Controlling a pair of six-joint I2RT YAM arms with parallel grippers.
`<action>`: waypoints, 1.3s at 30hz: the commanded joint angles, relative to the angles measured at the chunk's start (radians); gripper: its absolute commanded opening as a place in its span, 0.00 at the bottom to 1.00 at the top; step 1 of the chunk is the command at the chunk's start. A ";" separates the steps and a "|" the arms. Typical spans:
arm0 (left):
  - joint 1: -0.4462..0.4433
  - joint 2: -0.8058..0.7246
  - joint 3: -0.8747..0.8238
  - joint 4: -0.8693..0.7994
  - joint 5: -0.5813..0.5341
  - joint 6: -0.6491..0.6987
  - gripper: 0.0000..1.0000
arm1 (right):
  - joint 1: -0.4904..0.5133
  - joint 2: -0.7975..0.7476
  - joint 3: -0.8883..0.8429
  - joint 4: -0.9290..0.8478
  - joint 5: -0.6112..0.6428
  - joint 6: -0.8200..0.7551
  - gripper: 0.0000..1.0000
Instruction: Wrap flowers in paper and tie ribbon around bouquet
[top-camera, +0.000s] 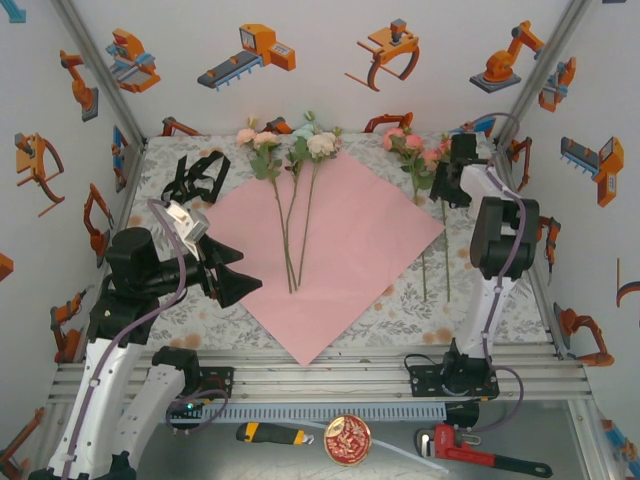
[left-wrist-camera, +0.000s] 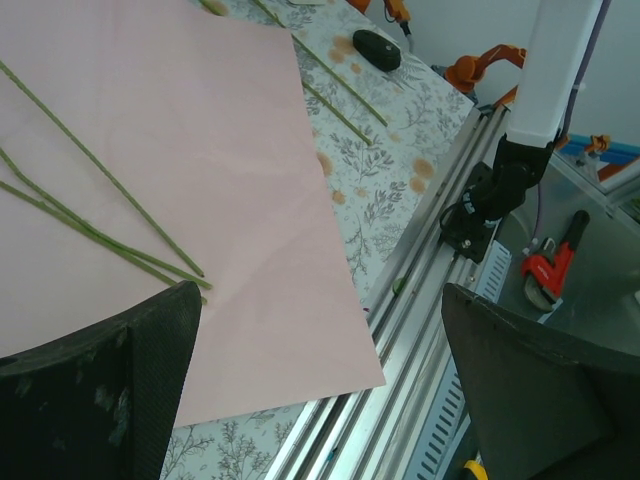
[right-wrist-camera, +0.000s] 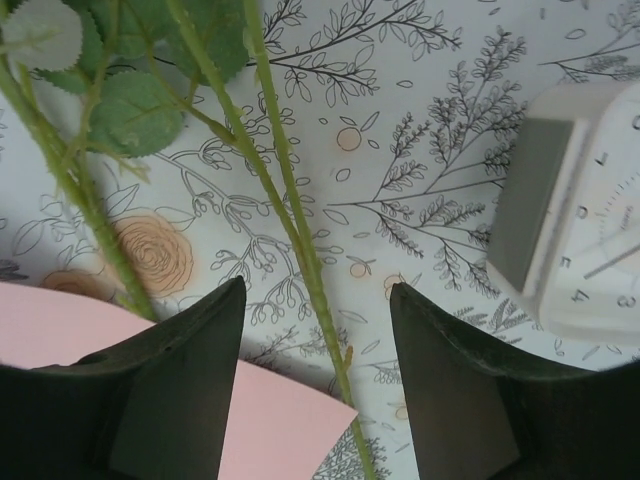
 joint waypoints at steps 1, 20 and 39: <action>0.009 -0.005 -0.007 0.020 0.004 0.009 0.97 | -0.006 0.043 0.091 -0.094 -0.011 -0.032 0.54; 0.011 -0.006 -0.004 0.017 -0.017 0.006 0.97 | -0.002 0.063 0.207 -0.180 0.061 -0.136 0.12; 0.014 -0.011 -0.007 0.017 -0.035 0.003 0.97 | 0.233 -0.276 0.085 -0.016 -0.212 0.256 0.00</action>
